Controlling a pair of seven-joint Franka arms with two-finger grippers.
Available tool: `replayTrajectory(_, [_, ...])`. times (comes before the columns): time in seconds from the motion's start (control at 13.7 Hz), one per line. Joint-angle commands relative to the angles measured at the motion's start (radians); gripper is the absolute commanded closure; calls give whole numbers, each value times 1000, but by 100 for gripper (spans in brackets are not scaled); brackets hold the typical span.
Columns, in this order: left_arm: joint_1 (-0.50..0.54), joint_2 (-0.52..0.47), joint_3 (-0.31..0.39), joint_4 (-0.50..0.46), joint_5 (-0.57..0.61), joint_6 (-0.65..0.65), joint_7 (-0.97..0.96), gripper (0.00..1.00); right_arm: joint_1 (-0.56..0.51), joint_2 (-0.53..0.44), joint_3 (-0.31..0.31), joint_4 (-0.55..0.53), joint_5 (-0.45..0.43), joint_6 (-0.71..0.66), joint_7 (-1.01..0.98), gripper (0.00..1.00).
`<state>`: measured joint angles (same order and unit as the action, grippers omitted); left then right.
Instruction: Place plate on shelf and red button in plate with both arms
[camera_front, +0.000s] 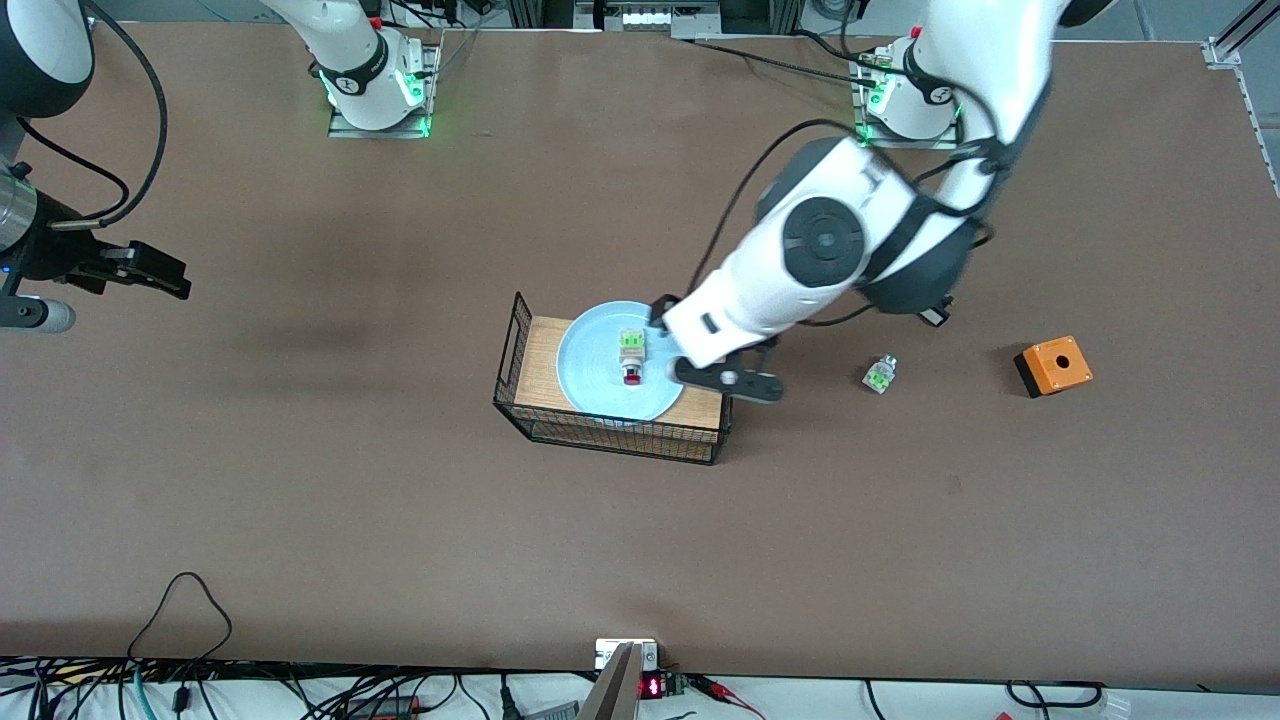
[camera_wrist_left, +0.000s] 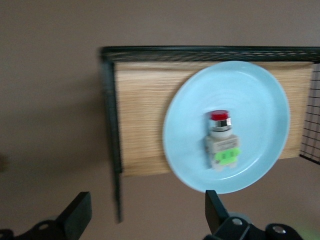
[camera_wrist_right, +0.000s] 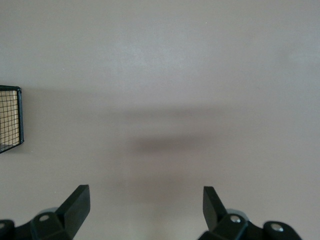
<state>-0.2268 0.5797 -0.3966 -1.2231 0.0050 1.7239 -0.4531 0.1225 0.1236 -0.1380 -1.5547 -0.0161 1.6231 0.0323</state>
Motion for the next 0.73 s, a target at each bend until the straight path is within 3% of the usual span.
replayTrajectory(0.0, [85, -102, -11, -21, 108, -162, 49, 0, -6, -7, -3, 10, 5, -11, -17, 0])
replayTrajectory(0.29, [171, -170, 4, -24, 136, -292, 316, 0, -6, -10, -2, 10, 4, -19, -29, 0])
replayTrajectory(0.37, [188, -216, 37, -44, 133, -293, 345, 0, -6, -10, -2, 10, 2, -20, -43, 0])
replayTrajectory(0.51, [190, -309, 128, -157, 122, -294, 382, 0, -7, -13, -2, 10, 4, -22, -58, 0])
replayTrajectory(0.66, [188, -432, 206, -309, 115, -189, 387, 0, -7, -13, 0, 12, 4, -19, -51, 0])
